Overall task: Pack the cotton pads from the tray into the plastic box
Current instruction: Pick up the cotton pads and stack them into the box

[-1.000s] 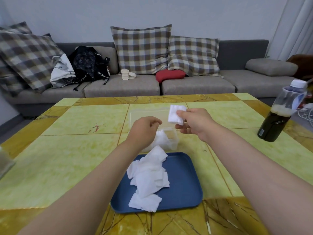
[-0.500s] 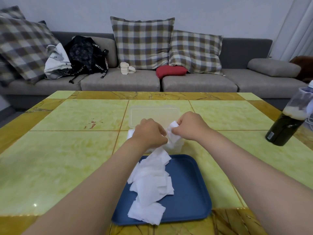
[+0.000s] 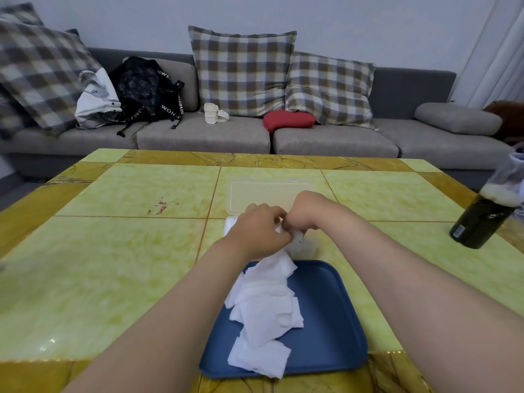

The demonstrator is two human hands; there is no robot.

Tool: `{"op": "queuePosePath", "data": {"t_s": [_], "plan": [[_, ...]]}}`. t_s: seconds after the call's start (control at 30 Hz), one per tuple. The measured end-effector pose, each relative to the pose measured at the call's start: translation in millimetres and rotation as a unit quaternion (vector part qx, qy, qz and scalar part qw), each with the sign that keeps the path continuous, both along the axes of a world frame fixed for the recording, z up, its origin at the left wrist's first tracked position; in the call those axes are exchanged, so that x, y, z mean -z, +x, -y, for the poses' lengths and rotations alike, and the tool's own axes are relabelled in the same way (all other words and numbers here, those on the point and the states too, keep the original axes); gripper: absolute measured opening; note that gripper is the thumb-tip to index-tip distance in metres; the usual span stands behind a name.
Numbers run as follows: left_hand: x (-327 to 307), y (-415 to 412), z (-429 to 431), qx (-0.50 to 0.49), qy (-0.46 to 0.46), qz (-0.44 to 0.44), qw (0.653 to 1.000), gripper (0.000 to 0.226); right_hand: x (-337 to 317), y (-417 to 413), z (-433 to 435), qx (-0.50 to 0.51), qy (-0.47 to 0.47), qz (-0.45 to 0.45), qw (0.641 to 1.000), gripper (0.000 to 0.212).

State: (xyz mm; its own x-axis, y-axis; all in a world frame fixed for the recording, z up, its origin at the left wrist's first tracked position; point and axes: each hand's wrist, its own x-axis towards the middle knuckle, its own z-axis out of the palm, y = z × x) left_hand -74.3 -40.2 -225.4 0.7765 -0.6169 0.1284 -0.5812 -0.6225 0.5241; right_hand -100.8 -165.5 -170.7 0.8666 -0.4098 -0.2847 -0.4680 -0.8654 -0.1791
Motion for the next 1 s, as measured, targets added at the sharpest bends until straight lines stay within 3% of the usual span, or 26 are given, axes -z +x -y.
{"op": "queuePosePath", "data": {"t_s": [0.1,0.2,0.37,0.43,0.53,0.63,0.73,0.8,0.9,1.0], "plan": [[-2.0,-1.9,-12.4,0.011,0.002,0.024,1.0,0.047,-8.0,-10.5,7.0,0.01,0.033,0.009,0.999,0.03],[-3.0,-4.4,-25.6,-0.003,0.102,0.106,0.989,0.052,-0.7,-18.2,13.0,0.028,0.014,0.057,0.998,0.026],[5.1,-15.9,-35.8,0.041,0.179,0.027,0.983,0.067,26.2,-22.8,4.9,0.038,0.019,0.085,0.995,0.022],[7.7,-18.2,-35.6,0.043,0.176,0.03,0.983,0.069,27.8,-22.3,2.1,0.021,0.066,0.103,0.992,0.007],[8.9,-17.4,-37.3,0.045,0.171,0.029,0.984,0.072,26.7,-21.3,-0.2,0.012,0.135,0.107,0.985,0.023],[13.0,-15.6,-38.1,0.048,0.195,0.066,0.977,0.073,27.6,-20.4,4.1,0.036,0.141,0.089,0.985,0.017],[15.1,-14.8,-36.3,0.05,0.22,0.099,0.969,0.071,32.0,-24.4,12.3,0.007,0.119,0.078,0.99,0.025],[14.0,-14.5,-35.1,0.053,0.226,0.088,0.969,0.071,33.5,-31.1,14.4,-0.03,0.108,0.108,0.988,0.02],[12.4,-14.1,-35.8,0.045,0.216,0.093,0.971,0.07,29.0,-43.9,13.5,-0.063,-0.018,0.169,0.983,0.011],[12.3,-15.7,-38.0,0.035,0.21,0.086,0.973,0.069,33.2,-52.9,8.8,-0.145,-0.062,0.181,0.971,0.048]]}}
